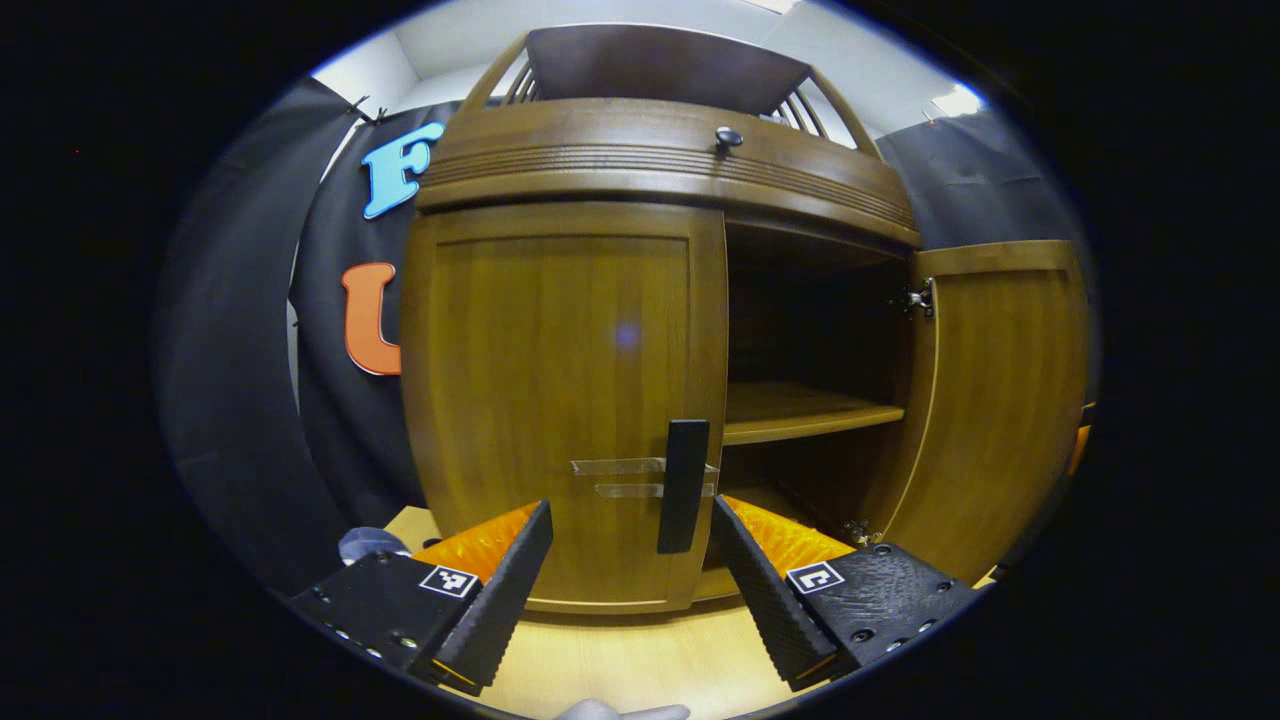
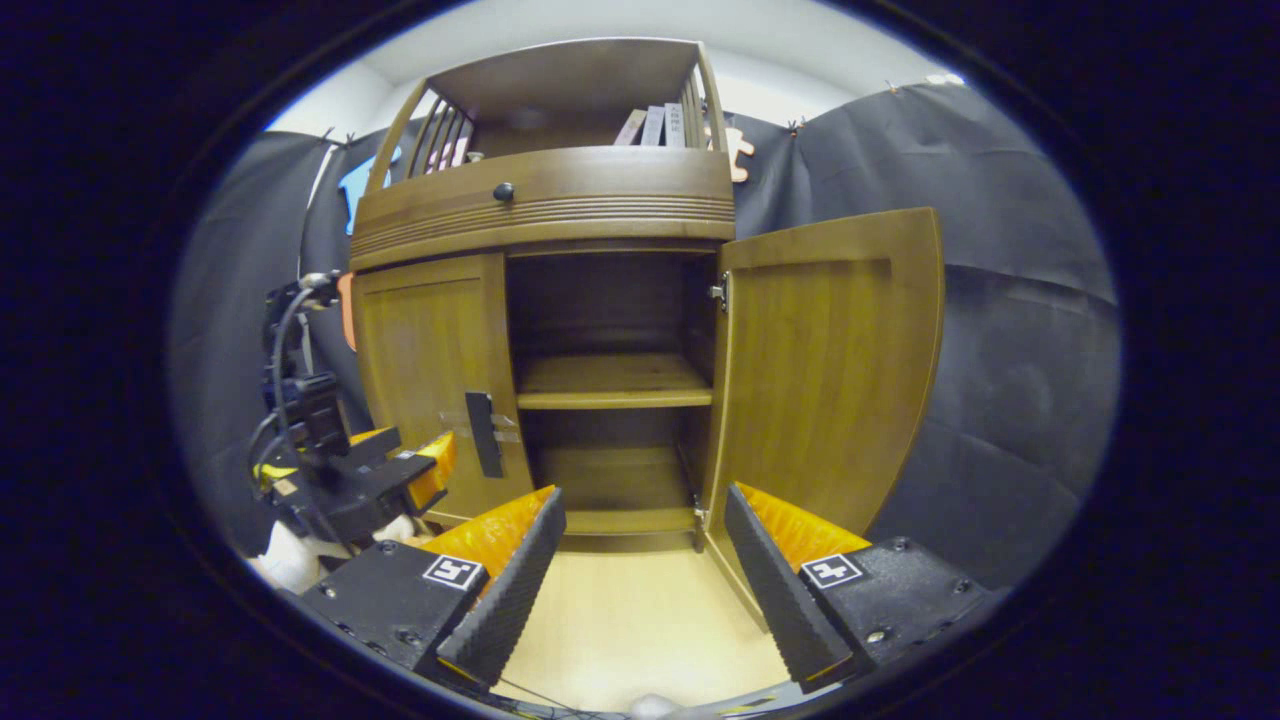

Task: Open the right door of the double-door shoe cabinet with the right hand, and open the left door with the left hand.

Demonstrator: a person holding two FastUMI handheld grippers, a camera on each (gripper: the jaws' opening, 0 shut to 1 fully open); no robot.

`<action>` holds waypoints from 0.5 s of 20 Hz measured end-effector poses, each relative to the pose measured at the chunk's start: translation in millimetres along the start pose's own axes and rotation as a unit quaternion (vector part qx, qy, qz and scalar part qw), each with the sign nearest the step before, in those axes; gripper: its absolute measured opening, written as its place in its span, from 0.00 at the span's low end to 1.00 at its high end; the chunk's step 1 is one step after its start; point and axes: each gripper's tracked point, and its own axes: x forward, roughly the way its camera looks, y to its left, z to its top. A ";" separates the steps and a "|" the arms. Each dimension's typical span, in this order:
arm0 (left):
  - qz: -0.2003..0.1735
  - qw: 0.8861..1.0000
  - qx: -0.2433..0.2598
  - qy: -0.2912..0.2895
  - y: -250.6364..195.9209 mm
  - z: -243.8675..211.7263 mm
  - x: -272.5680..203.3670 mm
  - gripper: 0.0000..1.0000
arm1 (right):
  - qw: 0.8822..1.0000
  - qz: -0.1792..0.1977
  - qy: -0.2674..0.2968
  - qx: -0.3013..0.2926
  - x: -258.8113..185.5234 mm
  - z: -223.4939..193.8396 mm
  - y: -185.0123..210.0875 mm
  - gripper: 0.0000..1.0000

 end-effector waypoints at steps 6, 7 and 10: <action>-0.010 1.000 -0.005 0.005 -21.7 -14.4 56.0 0.97 | 0.999 -0.033 0.017 -0.016 -3.6 -1.6 -21.0 1.00; -0.010 1.000 -0.002 0.001 -24.5 -13.1 63.0 0.96 | 0.999 -0.037 0.018 -0.018 -4.8 -1.1 -23.7 1.00; -0.004 1.000 0.008 -0.001 -26.0 -13.1 77.1 0.93 | 0.999 -0.046 0.017 -0.020 -9.1 -1.5 -33.0 1.00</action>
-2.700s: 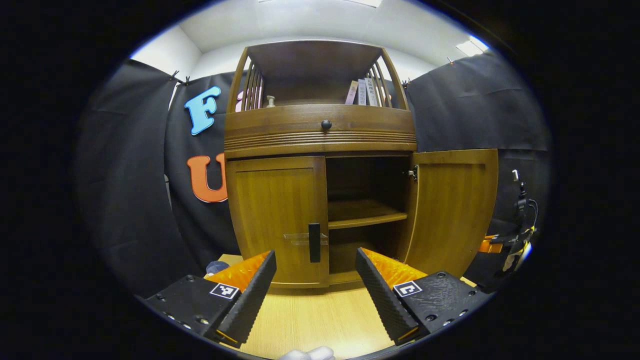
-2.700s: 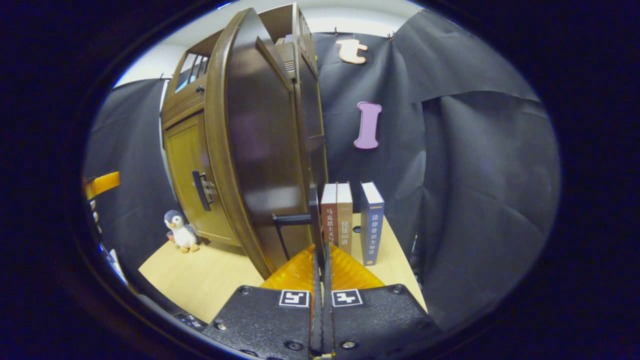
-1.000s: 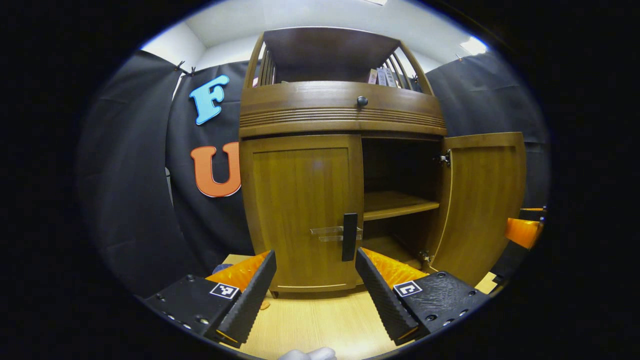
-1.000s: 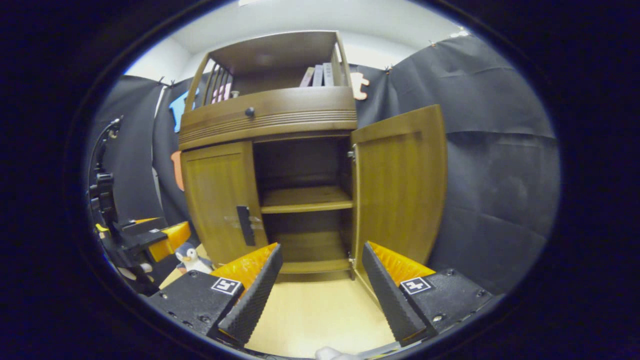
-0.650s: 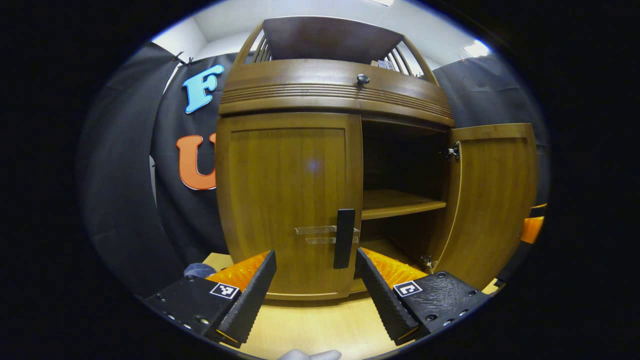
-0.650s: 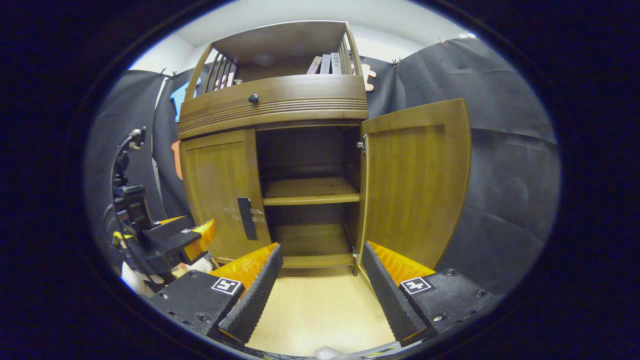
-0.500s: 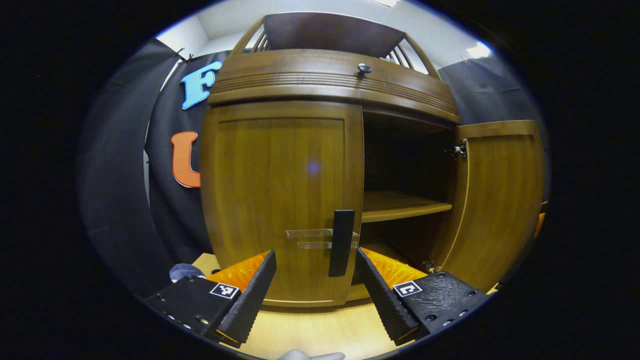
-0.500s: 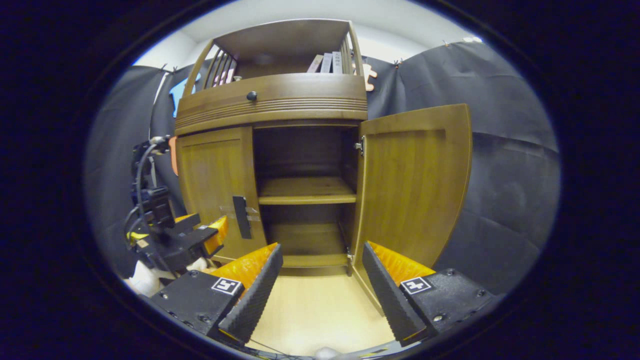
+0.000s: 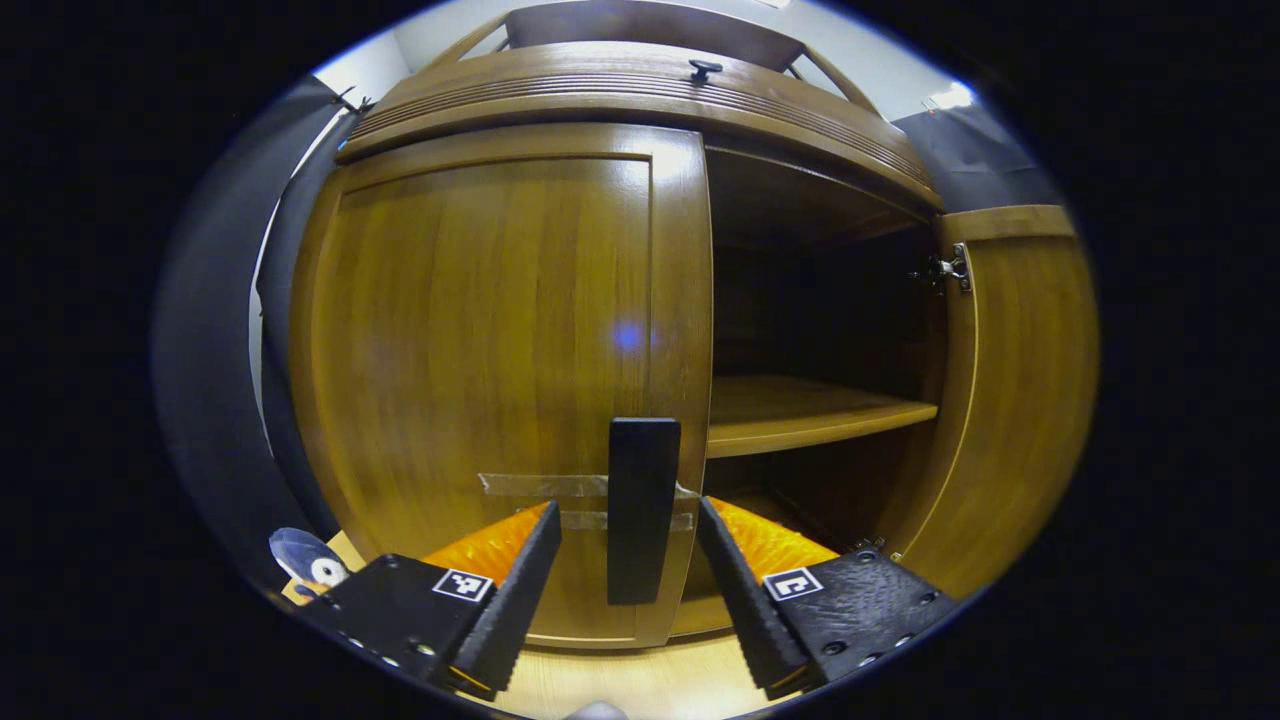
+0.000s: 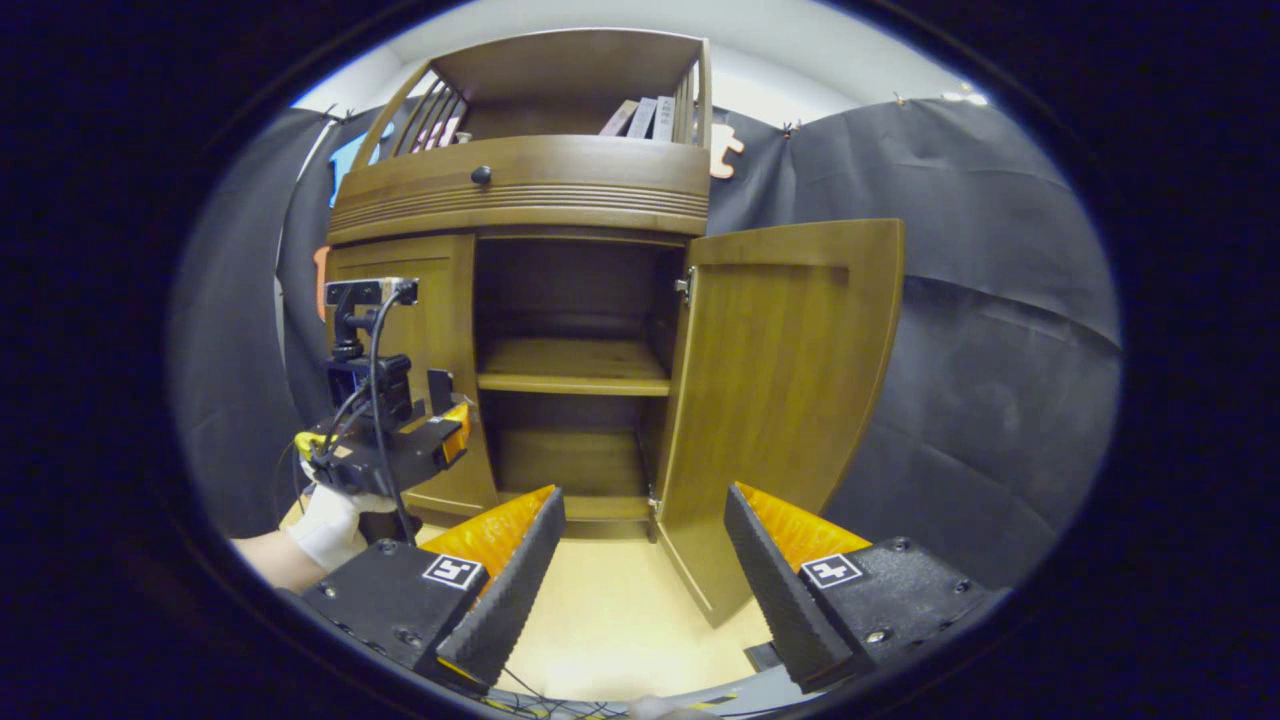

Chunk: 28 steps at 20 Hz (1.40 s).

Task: Open the right door of the double-door shoe cabinet with the right hand, and open the left door with the left hand.

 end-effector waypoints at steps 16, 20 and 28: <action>-0.006 0.999 -0.015 0.028 -0.9 -8.2 -9.2 0.16 | 1.000 0.010 -0.002 -0.006 -13.7 -2.6 -11.6 1.00; -0.019 0.999 -0.012 0.031 1.1 -9.9 -33.6 0.16 | 1.000 0.015 0.003 -0.006 -24.2 -14.3 -12.1 1.00; -0.021 0.999 -0.007 0.036 20.3 -15.0 -94.2 0.16 | 0.999 0.047 0.008 0.003 -36.8 -27.7 2.4 1.00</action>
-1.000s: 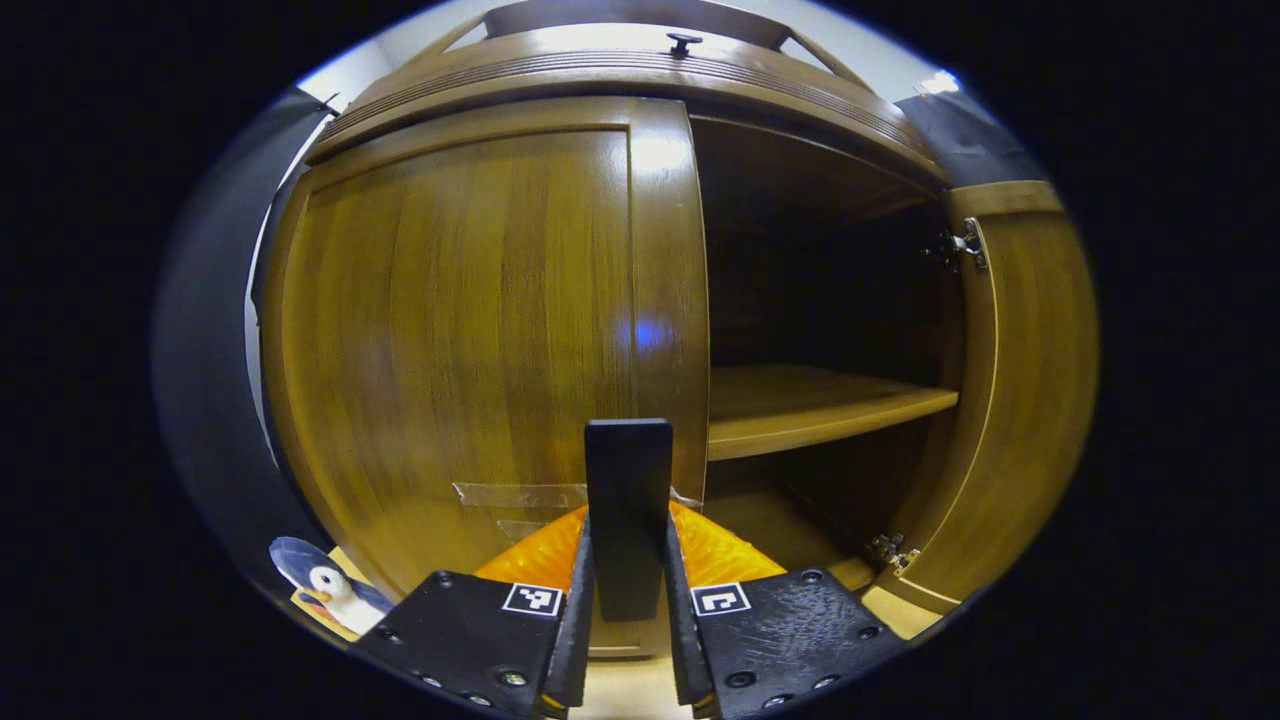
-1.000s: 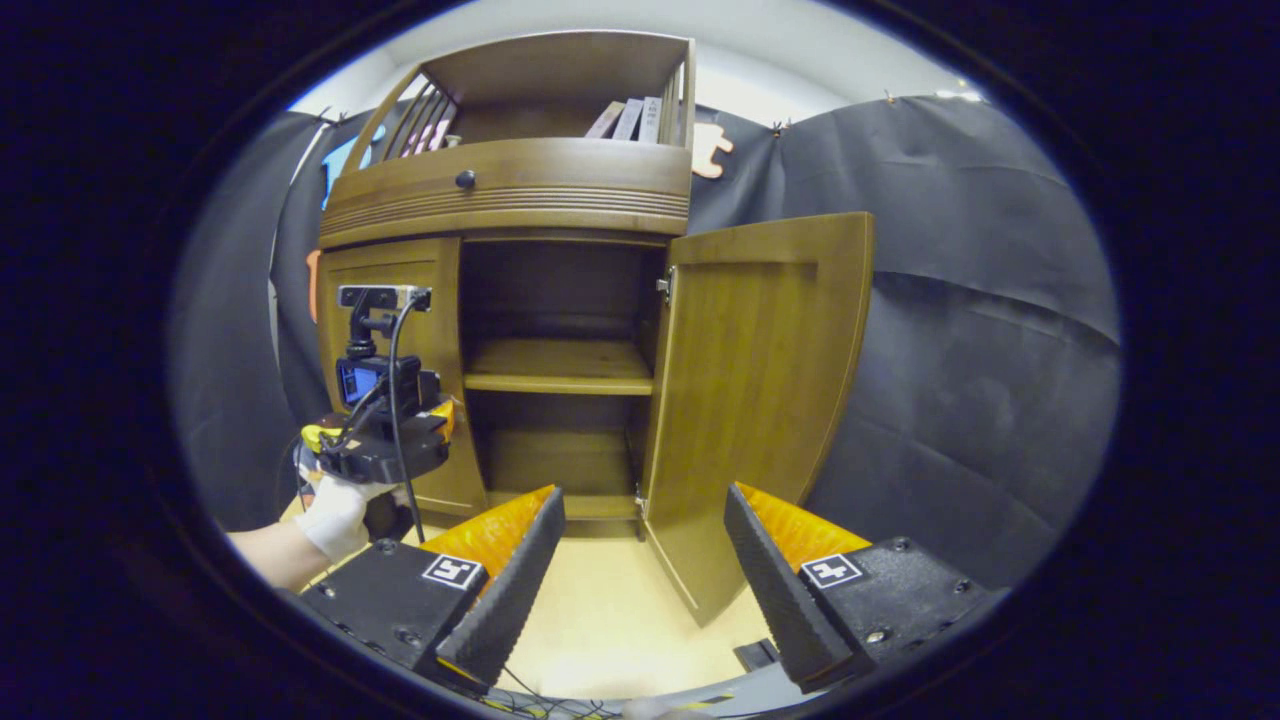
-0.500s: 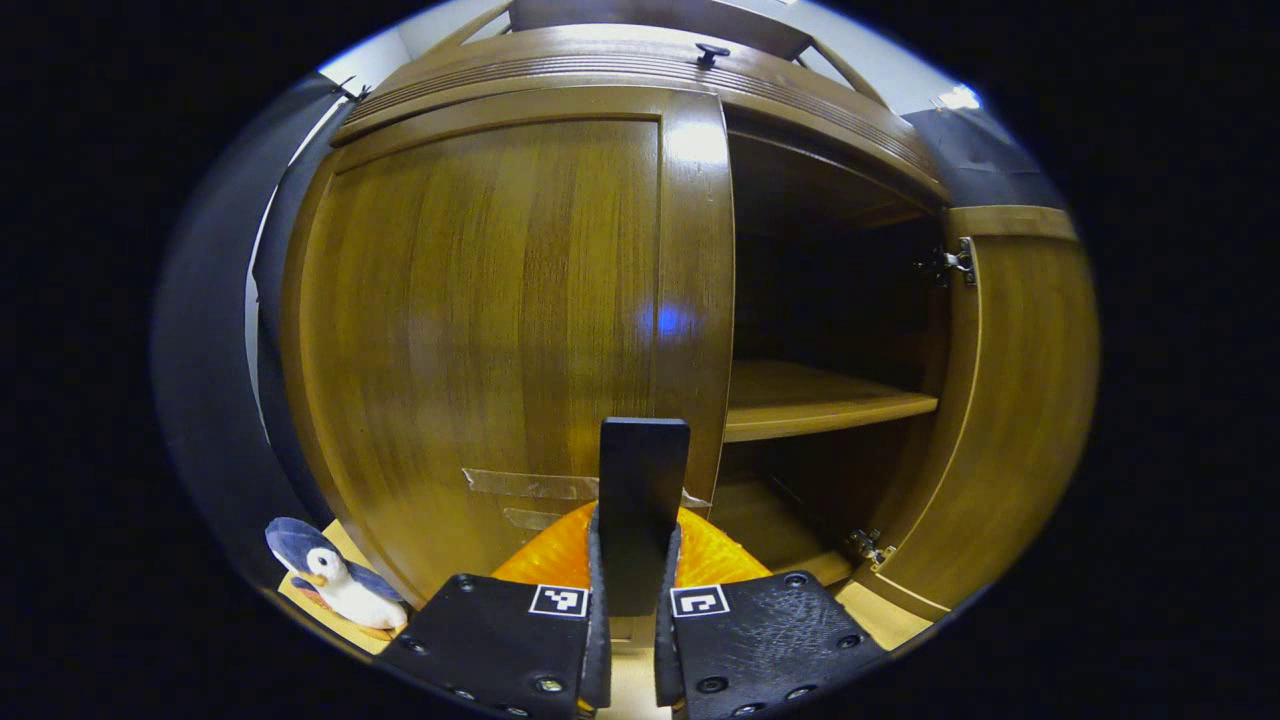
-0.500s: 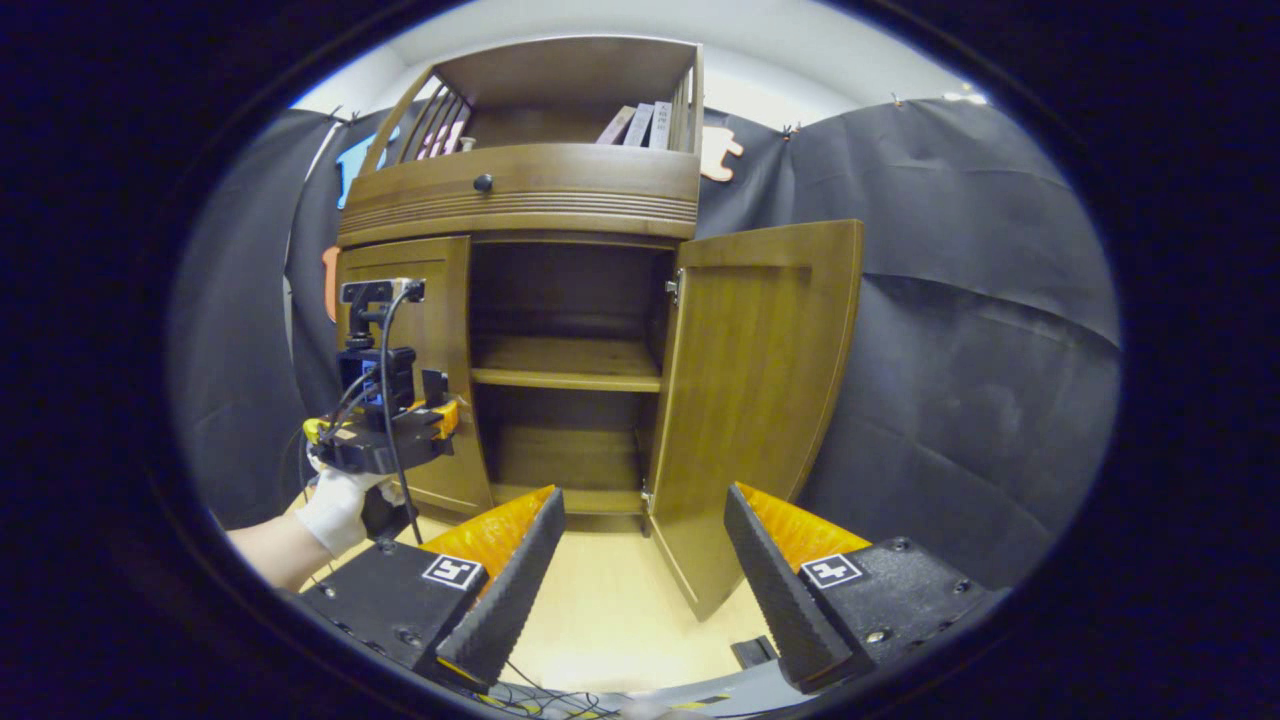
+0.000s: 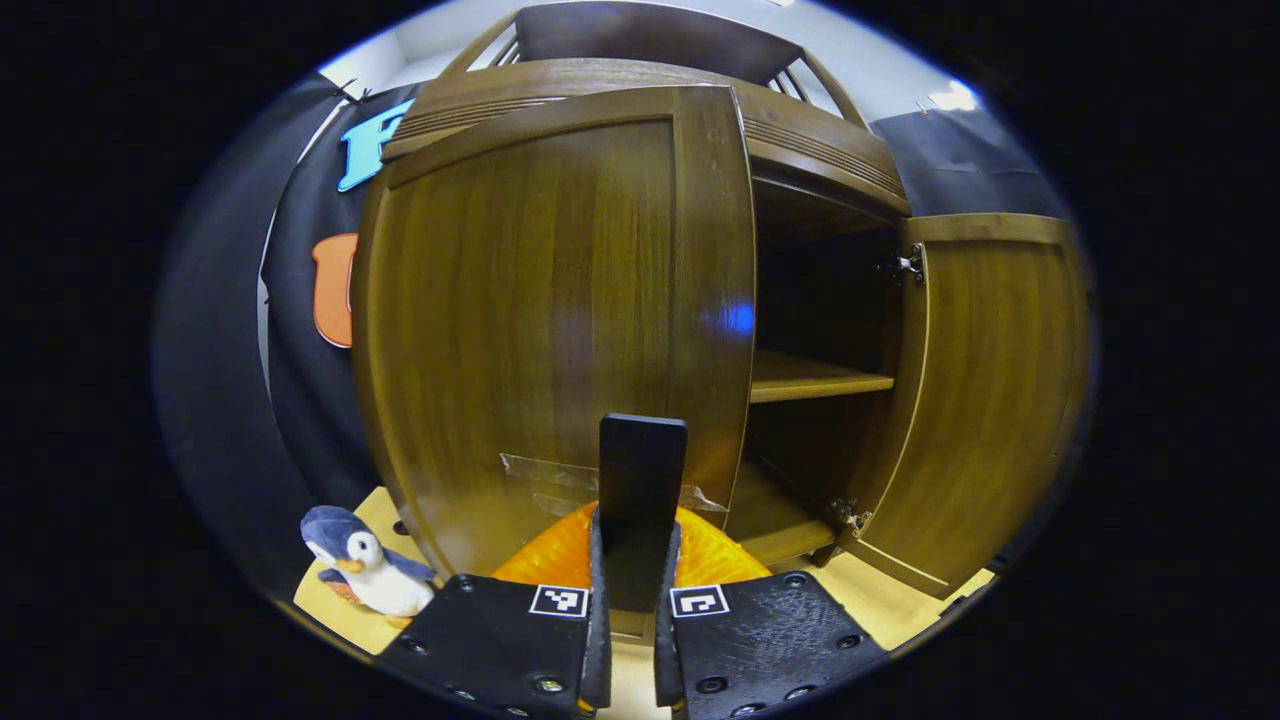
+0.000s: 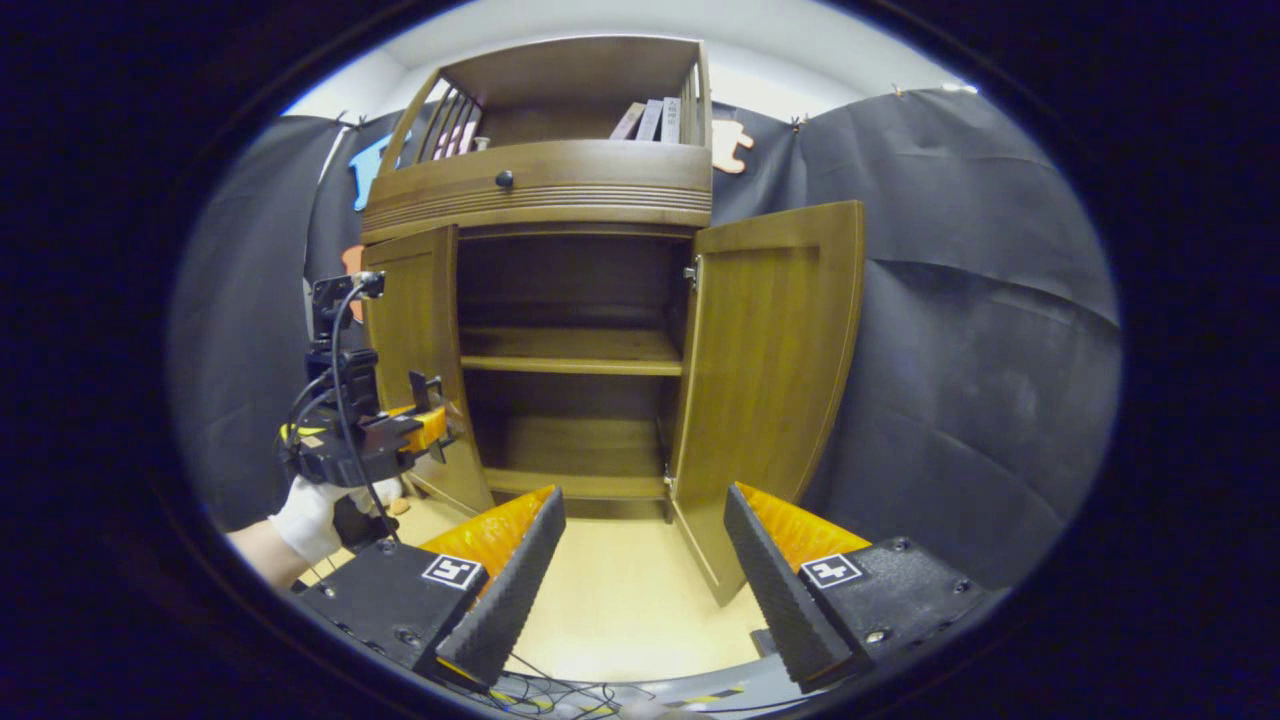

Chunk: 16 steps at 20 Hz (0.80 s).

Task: Open the right door of the double-door shoe cabinet with the right hand, and open the left door with the left hand.

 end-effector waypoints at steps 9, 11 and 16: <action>0.017 1.000 0.000 0.004 35.1 -8.2 -60.1 0.15 | 0.999 0.042 0.010 0.006 -2.4 -14.8 28.9 1.00; 0.021 1.000 -0.003 0.003 43.1 -9.3 -68.4 0.15 | 0.999 0.051 0.006 0.005 -1.4 -12.3 37.6 1.00; 0.028 1.000 -0.001 0.001 62.1 -12.0 -85.6 0.06 | 0.997 0.076 0.005 -0.004 -0.6 -14.2 61.2 1.00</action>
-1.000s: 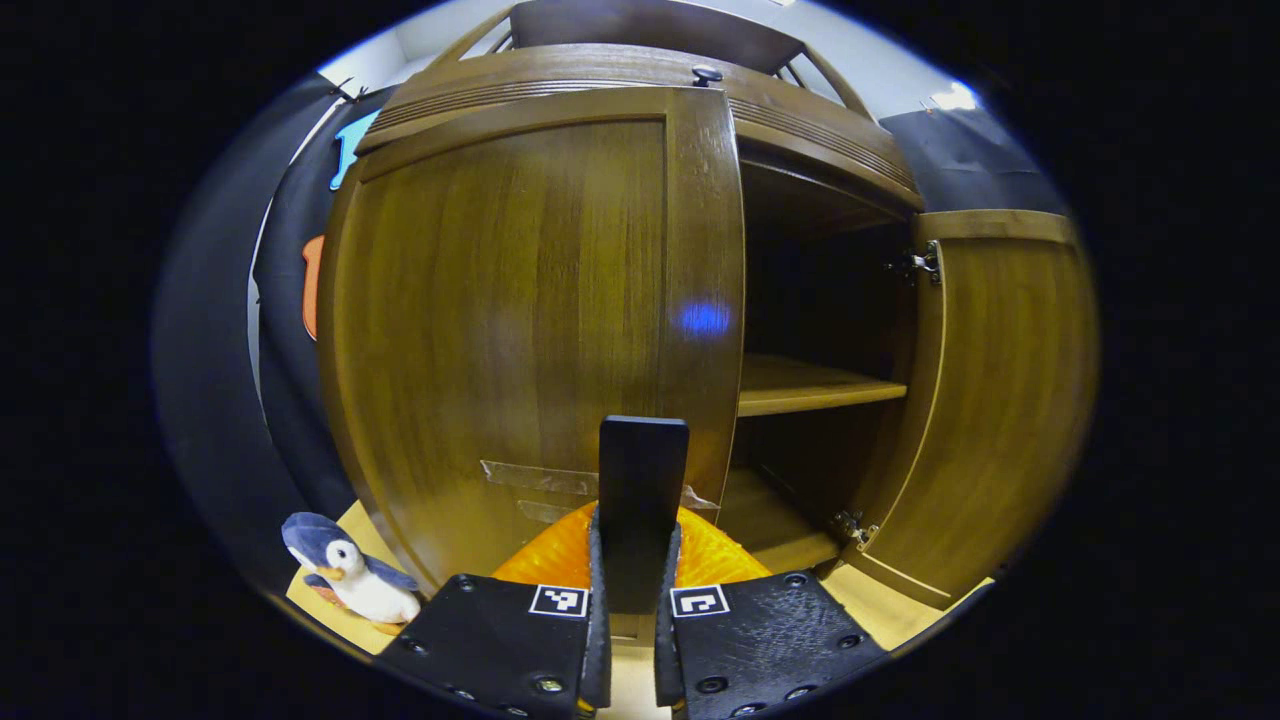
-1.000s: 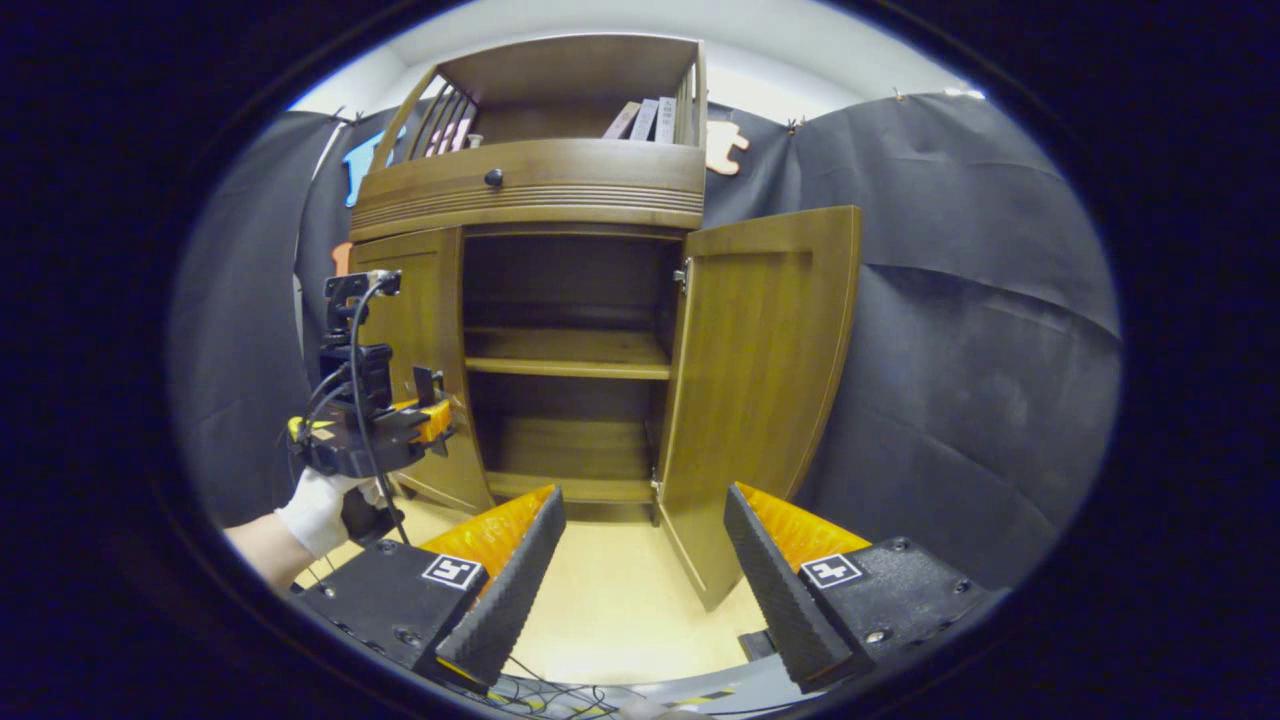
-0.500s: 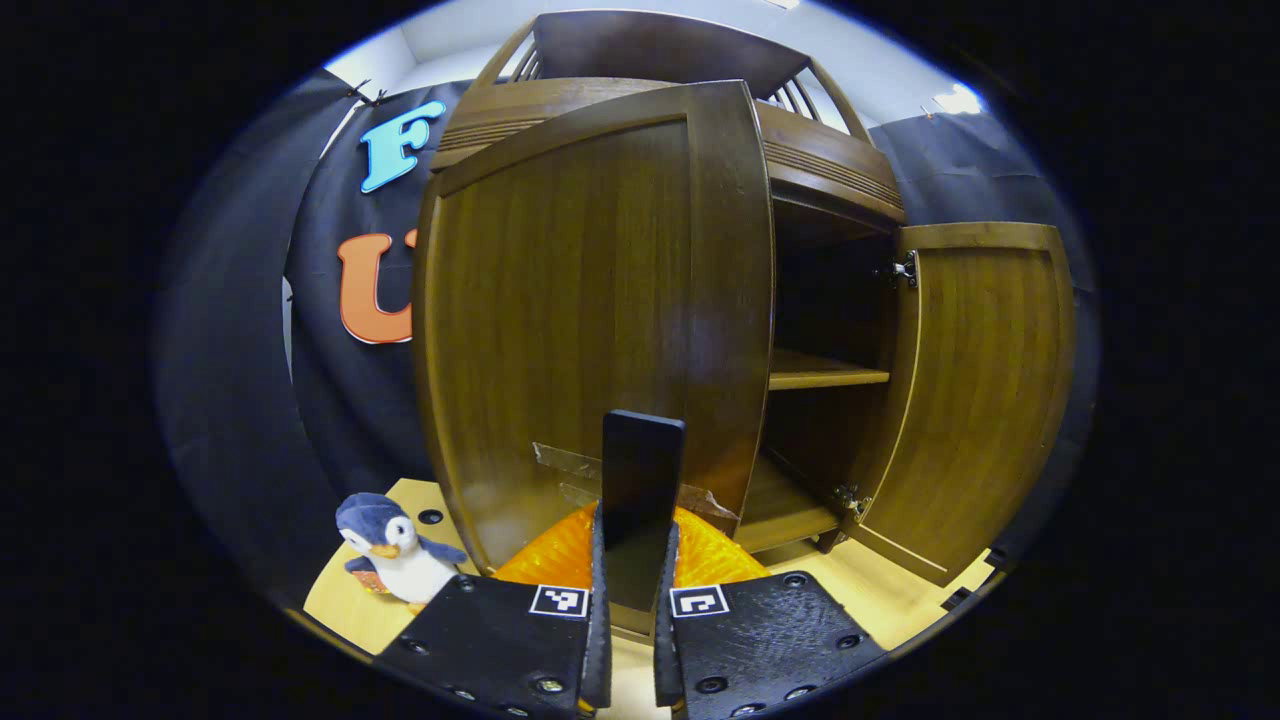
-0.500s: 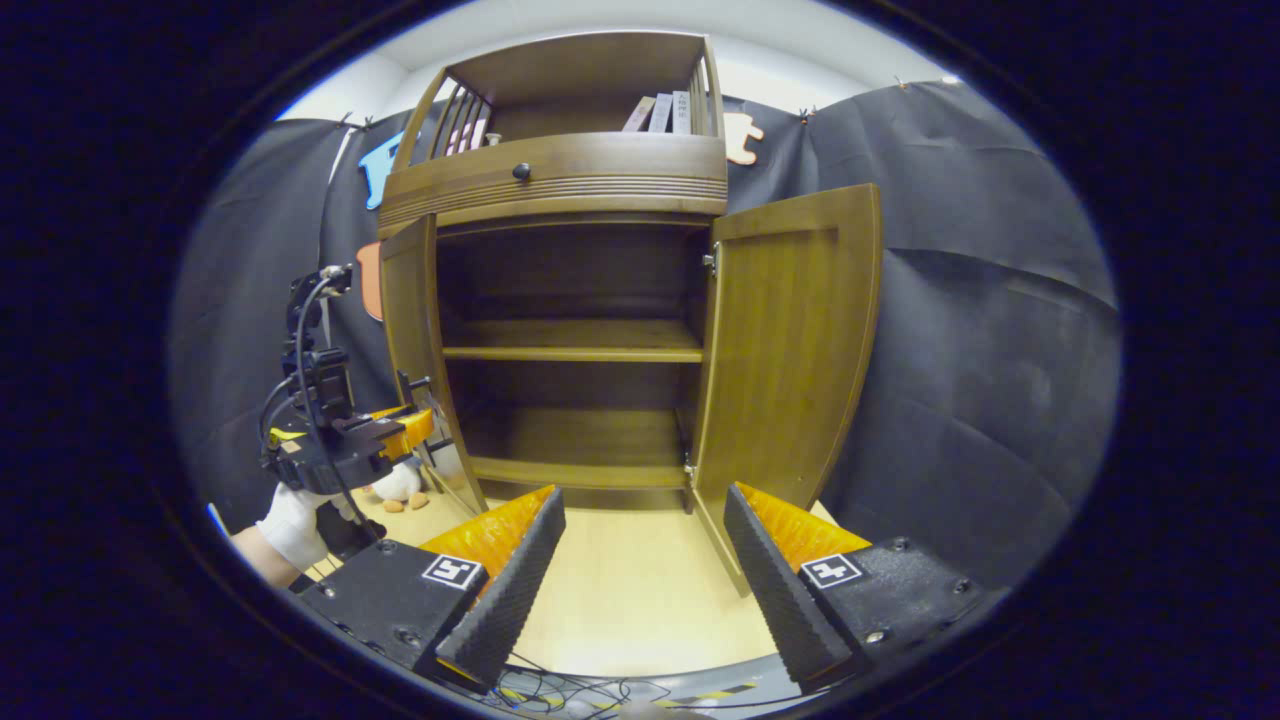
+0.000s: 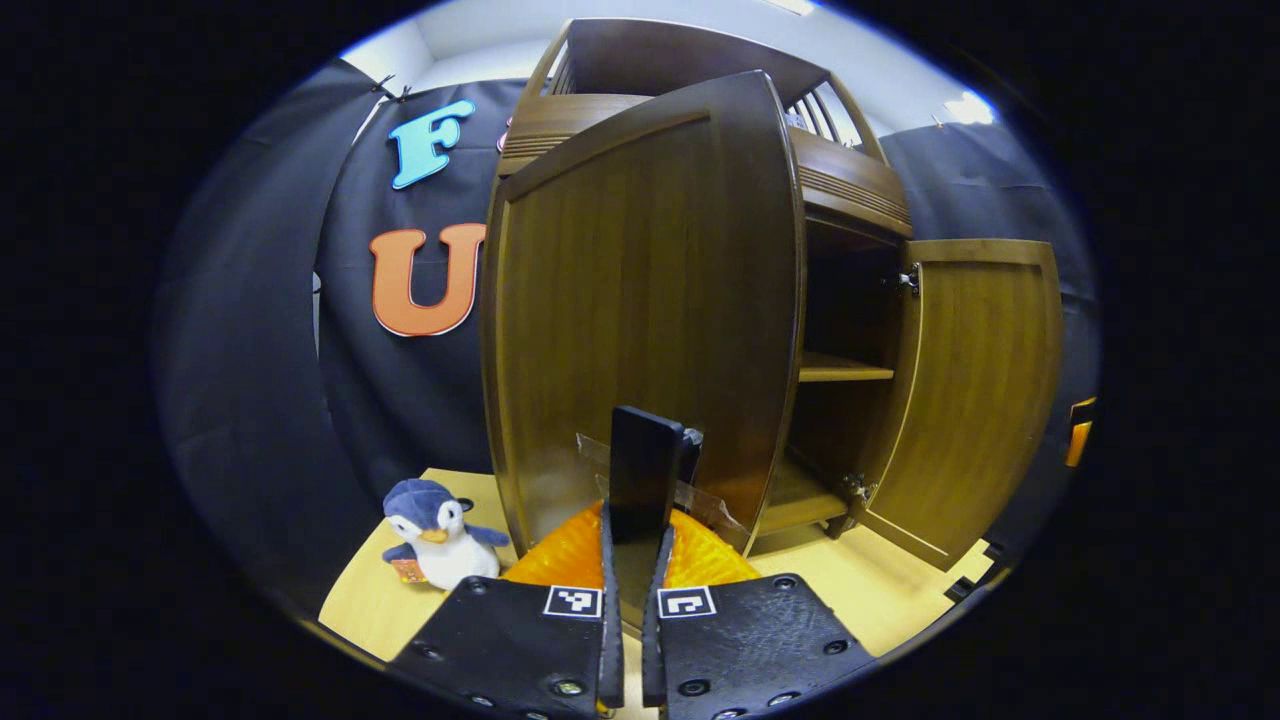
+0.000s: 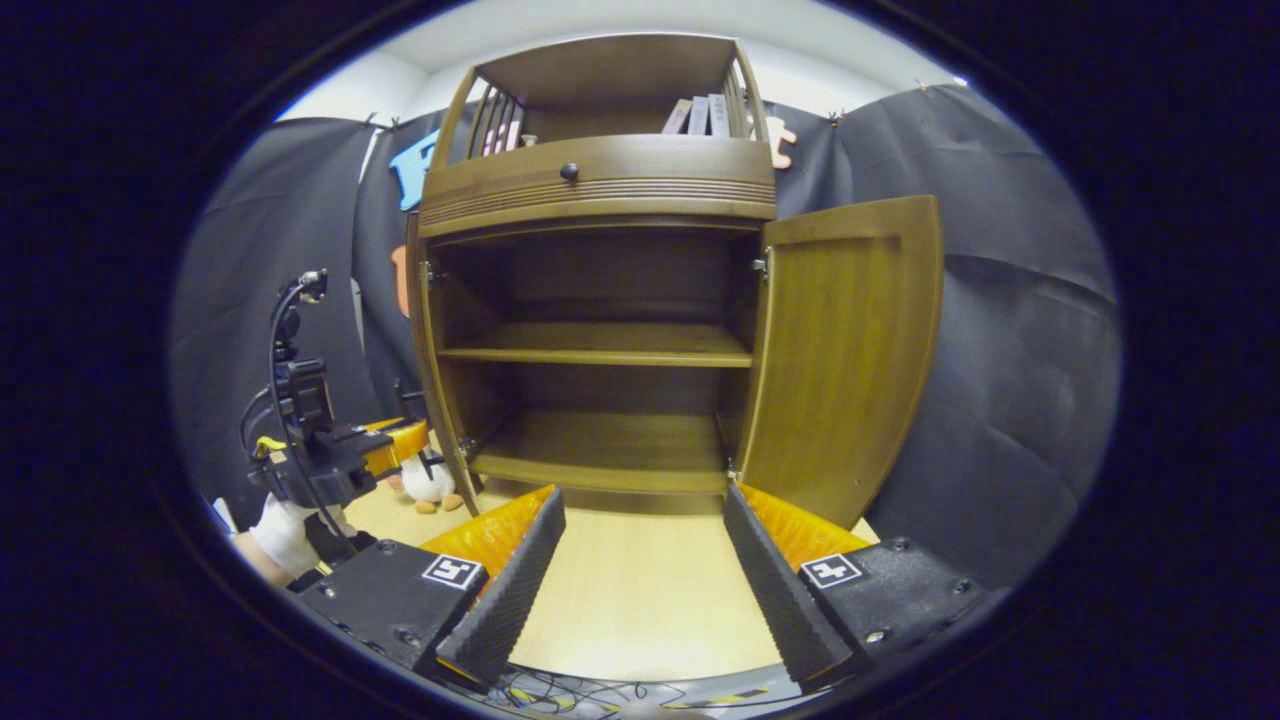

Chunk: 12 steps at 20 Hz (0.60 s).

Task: Open the right door of the double-door shoe cabinet with the right hand, and open the left door with the left hand.

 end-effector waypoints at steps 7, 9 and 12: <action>0.025 1.000 0.002 -0.005 39.6 -3.1 -24.2 0.10 | 1.000 0.026 0.002 -0.005 7.0 -2.3 26.0 1.00; 0.033 0.999 0.000 -0.006 52.7 -3.6 -31.1 0.01 | 0.999 0.035 0.004 -0.006 9.8 -3.5 33.6 1.00; 0.045 0.999 -0.002 -0.011 76.0 -4.7 -38.4 0.00 | 0.999 0.045 0.008 -0.007 12.5 -6.5 41.7 1.00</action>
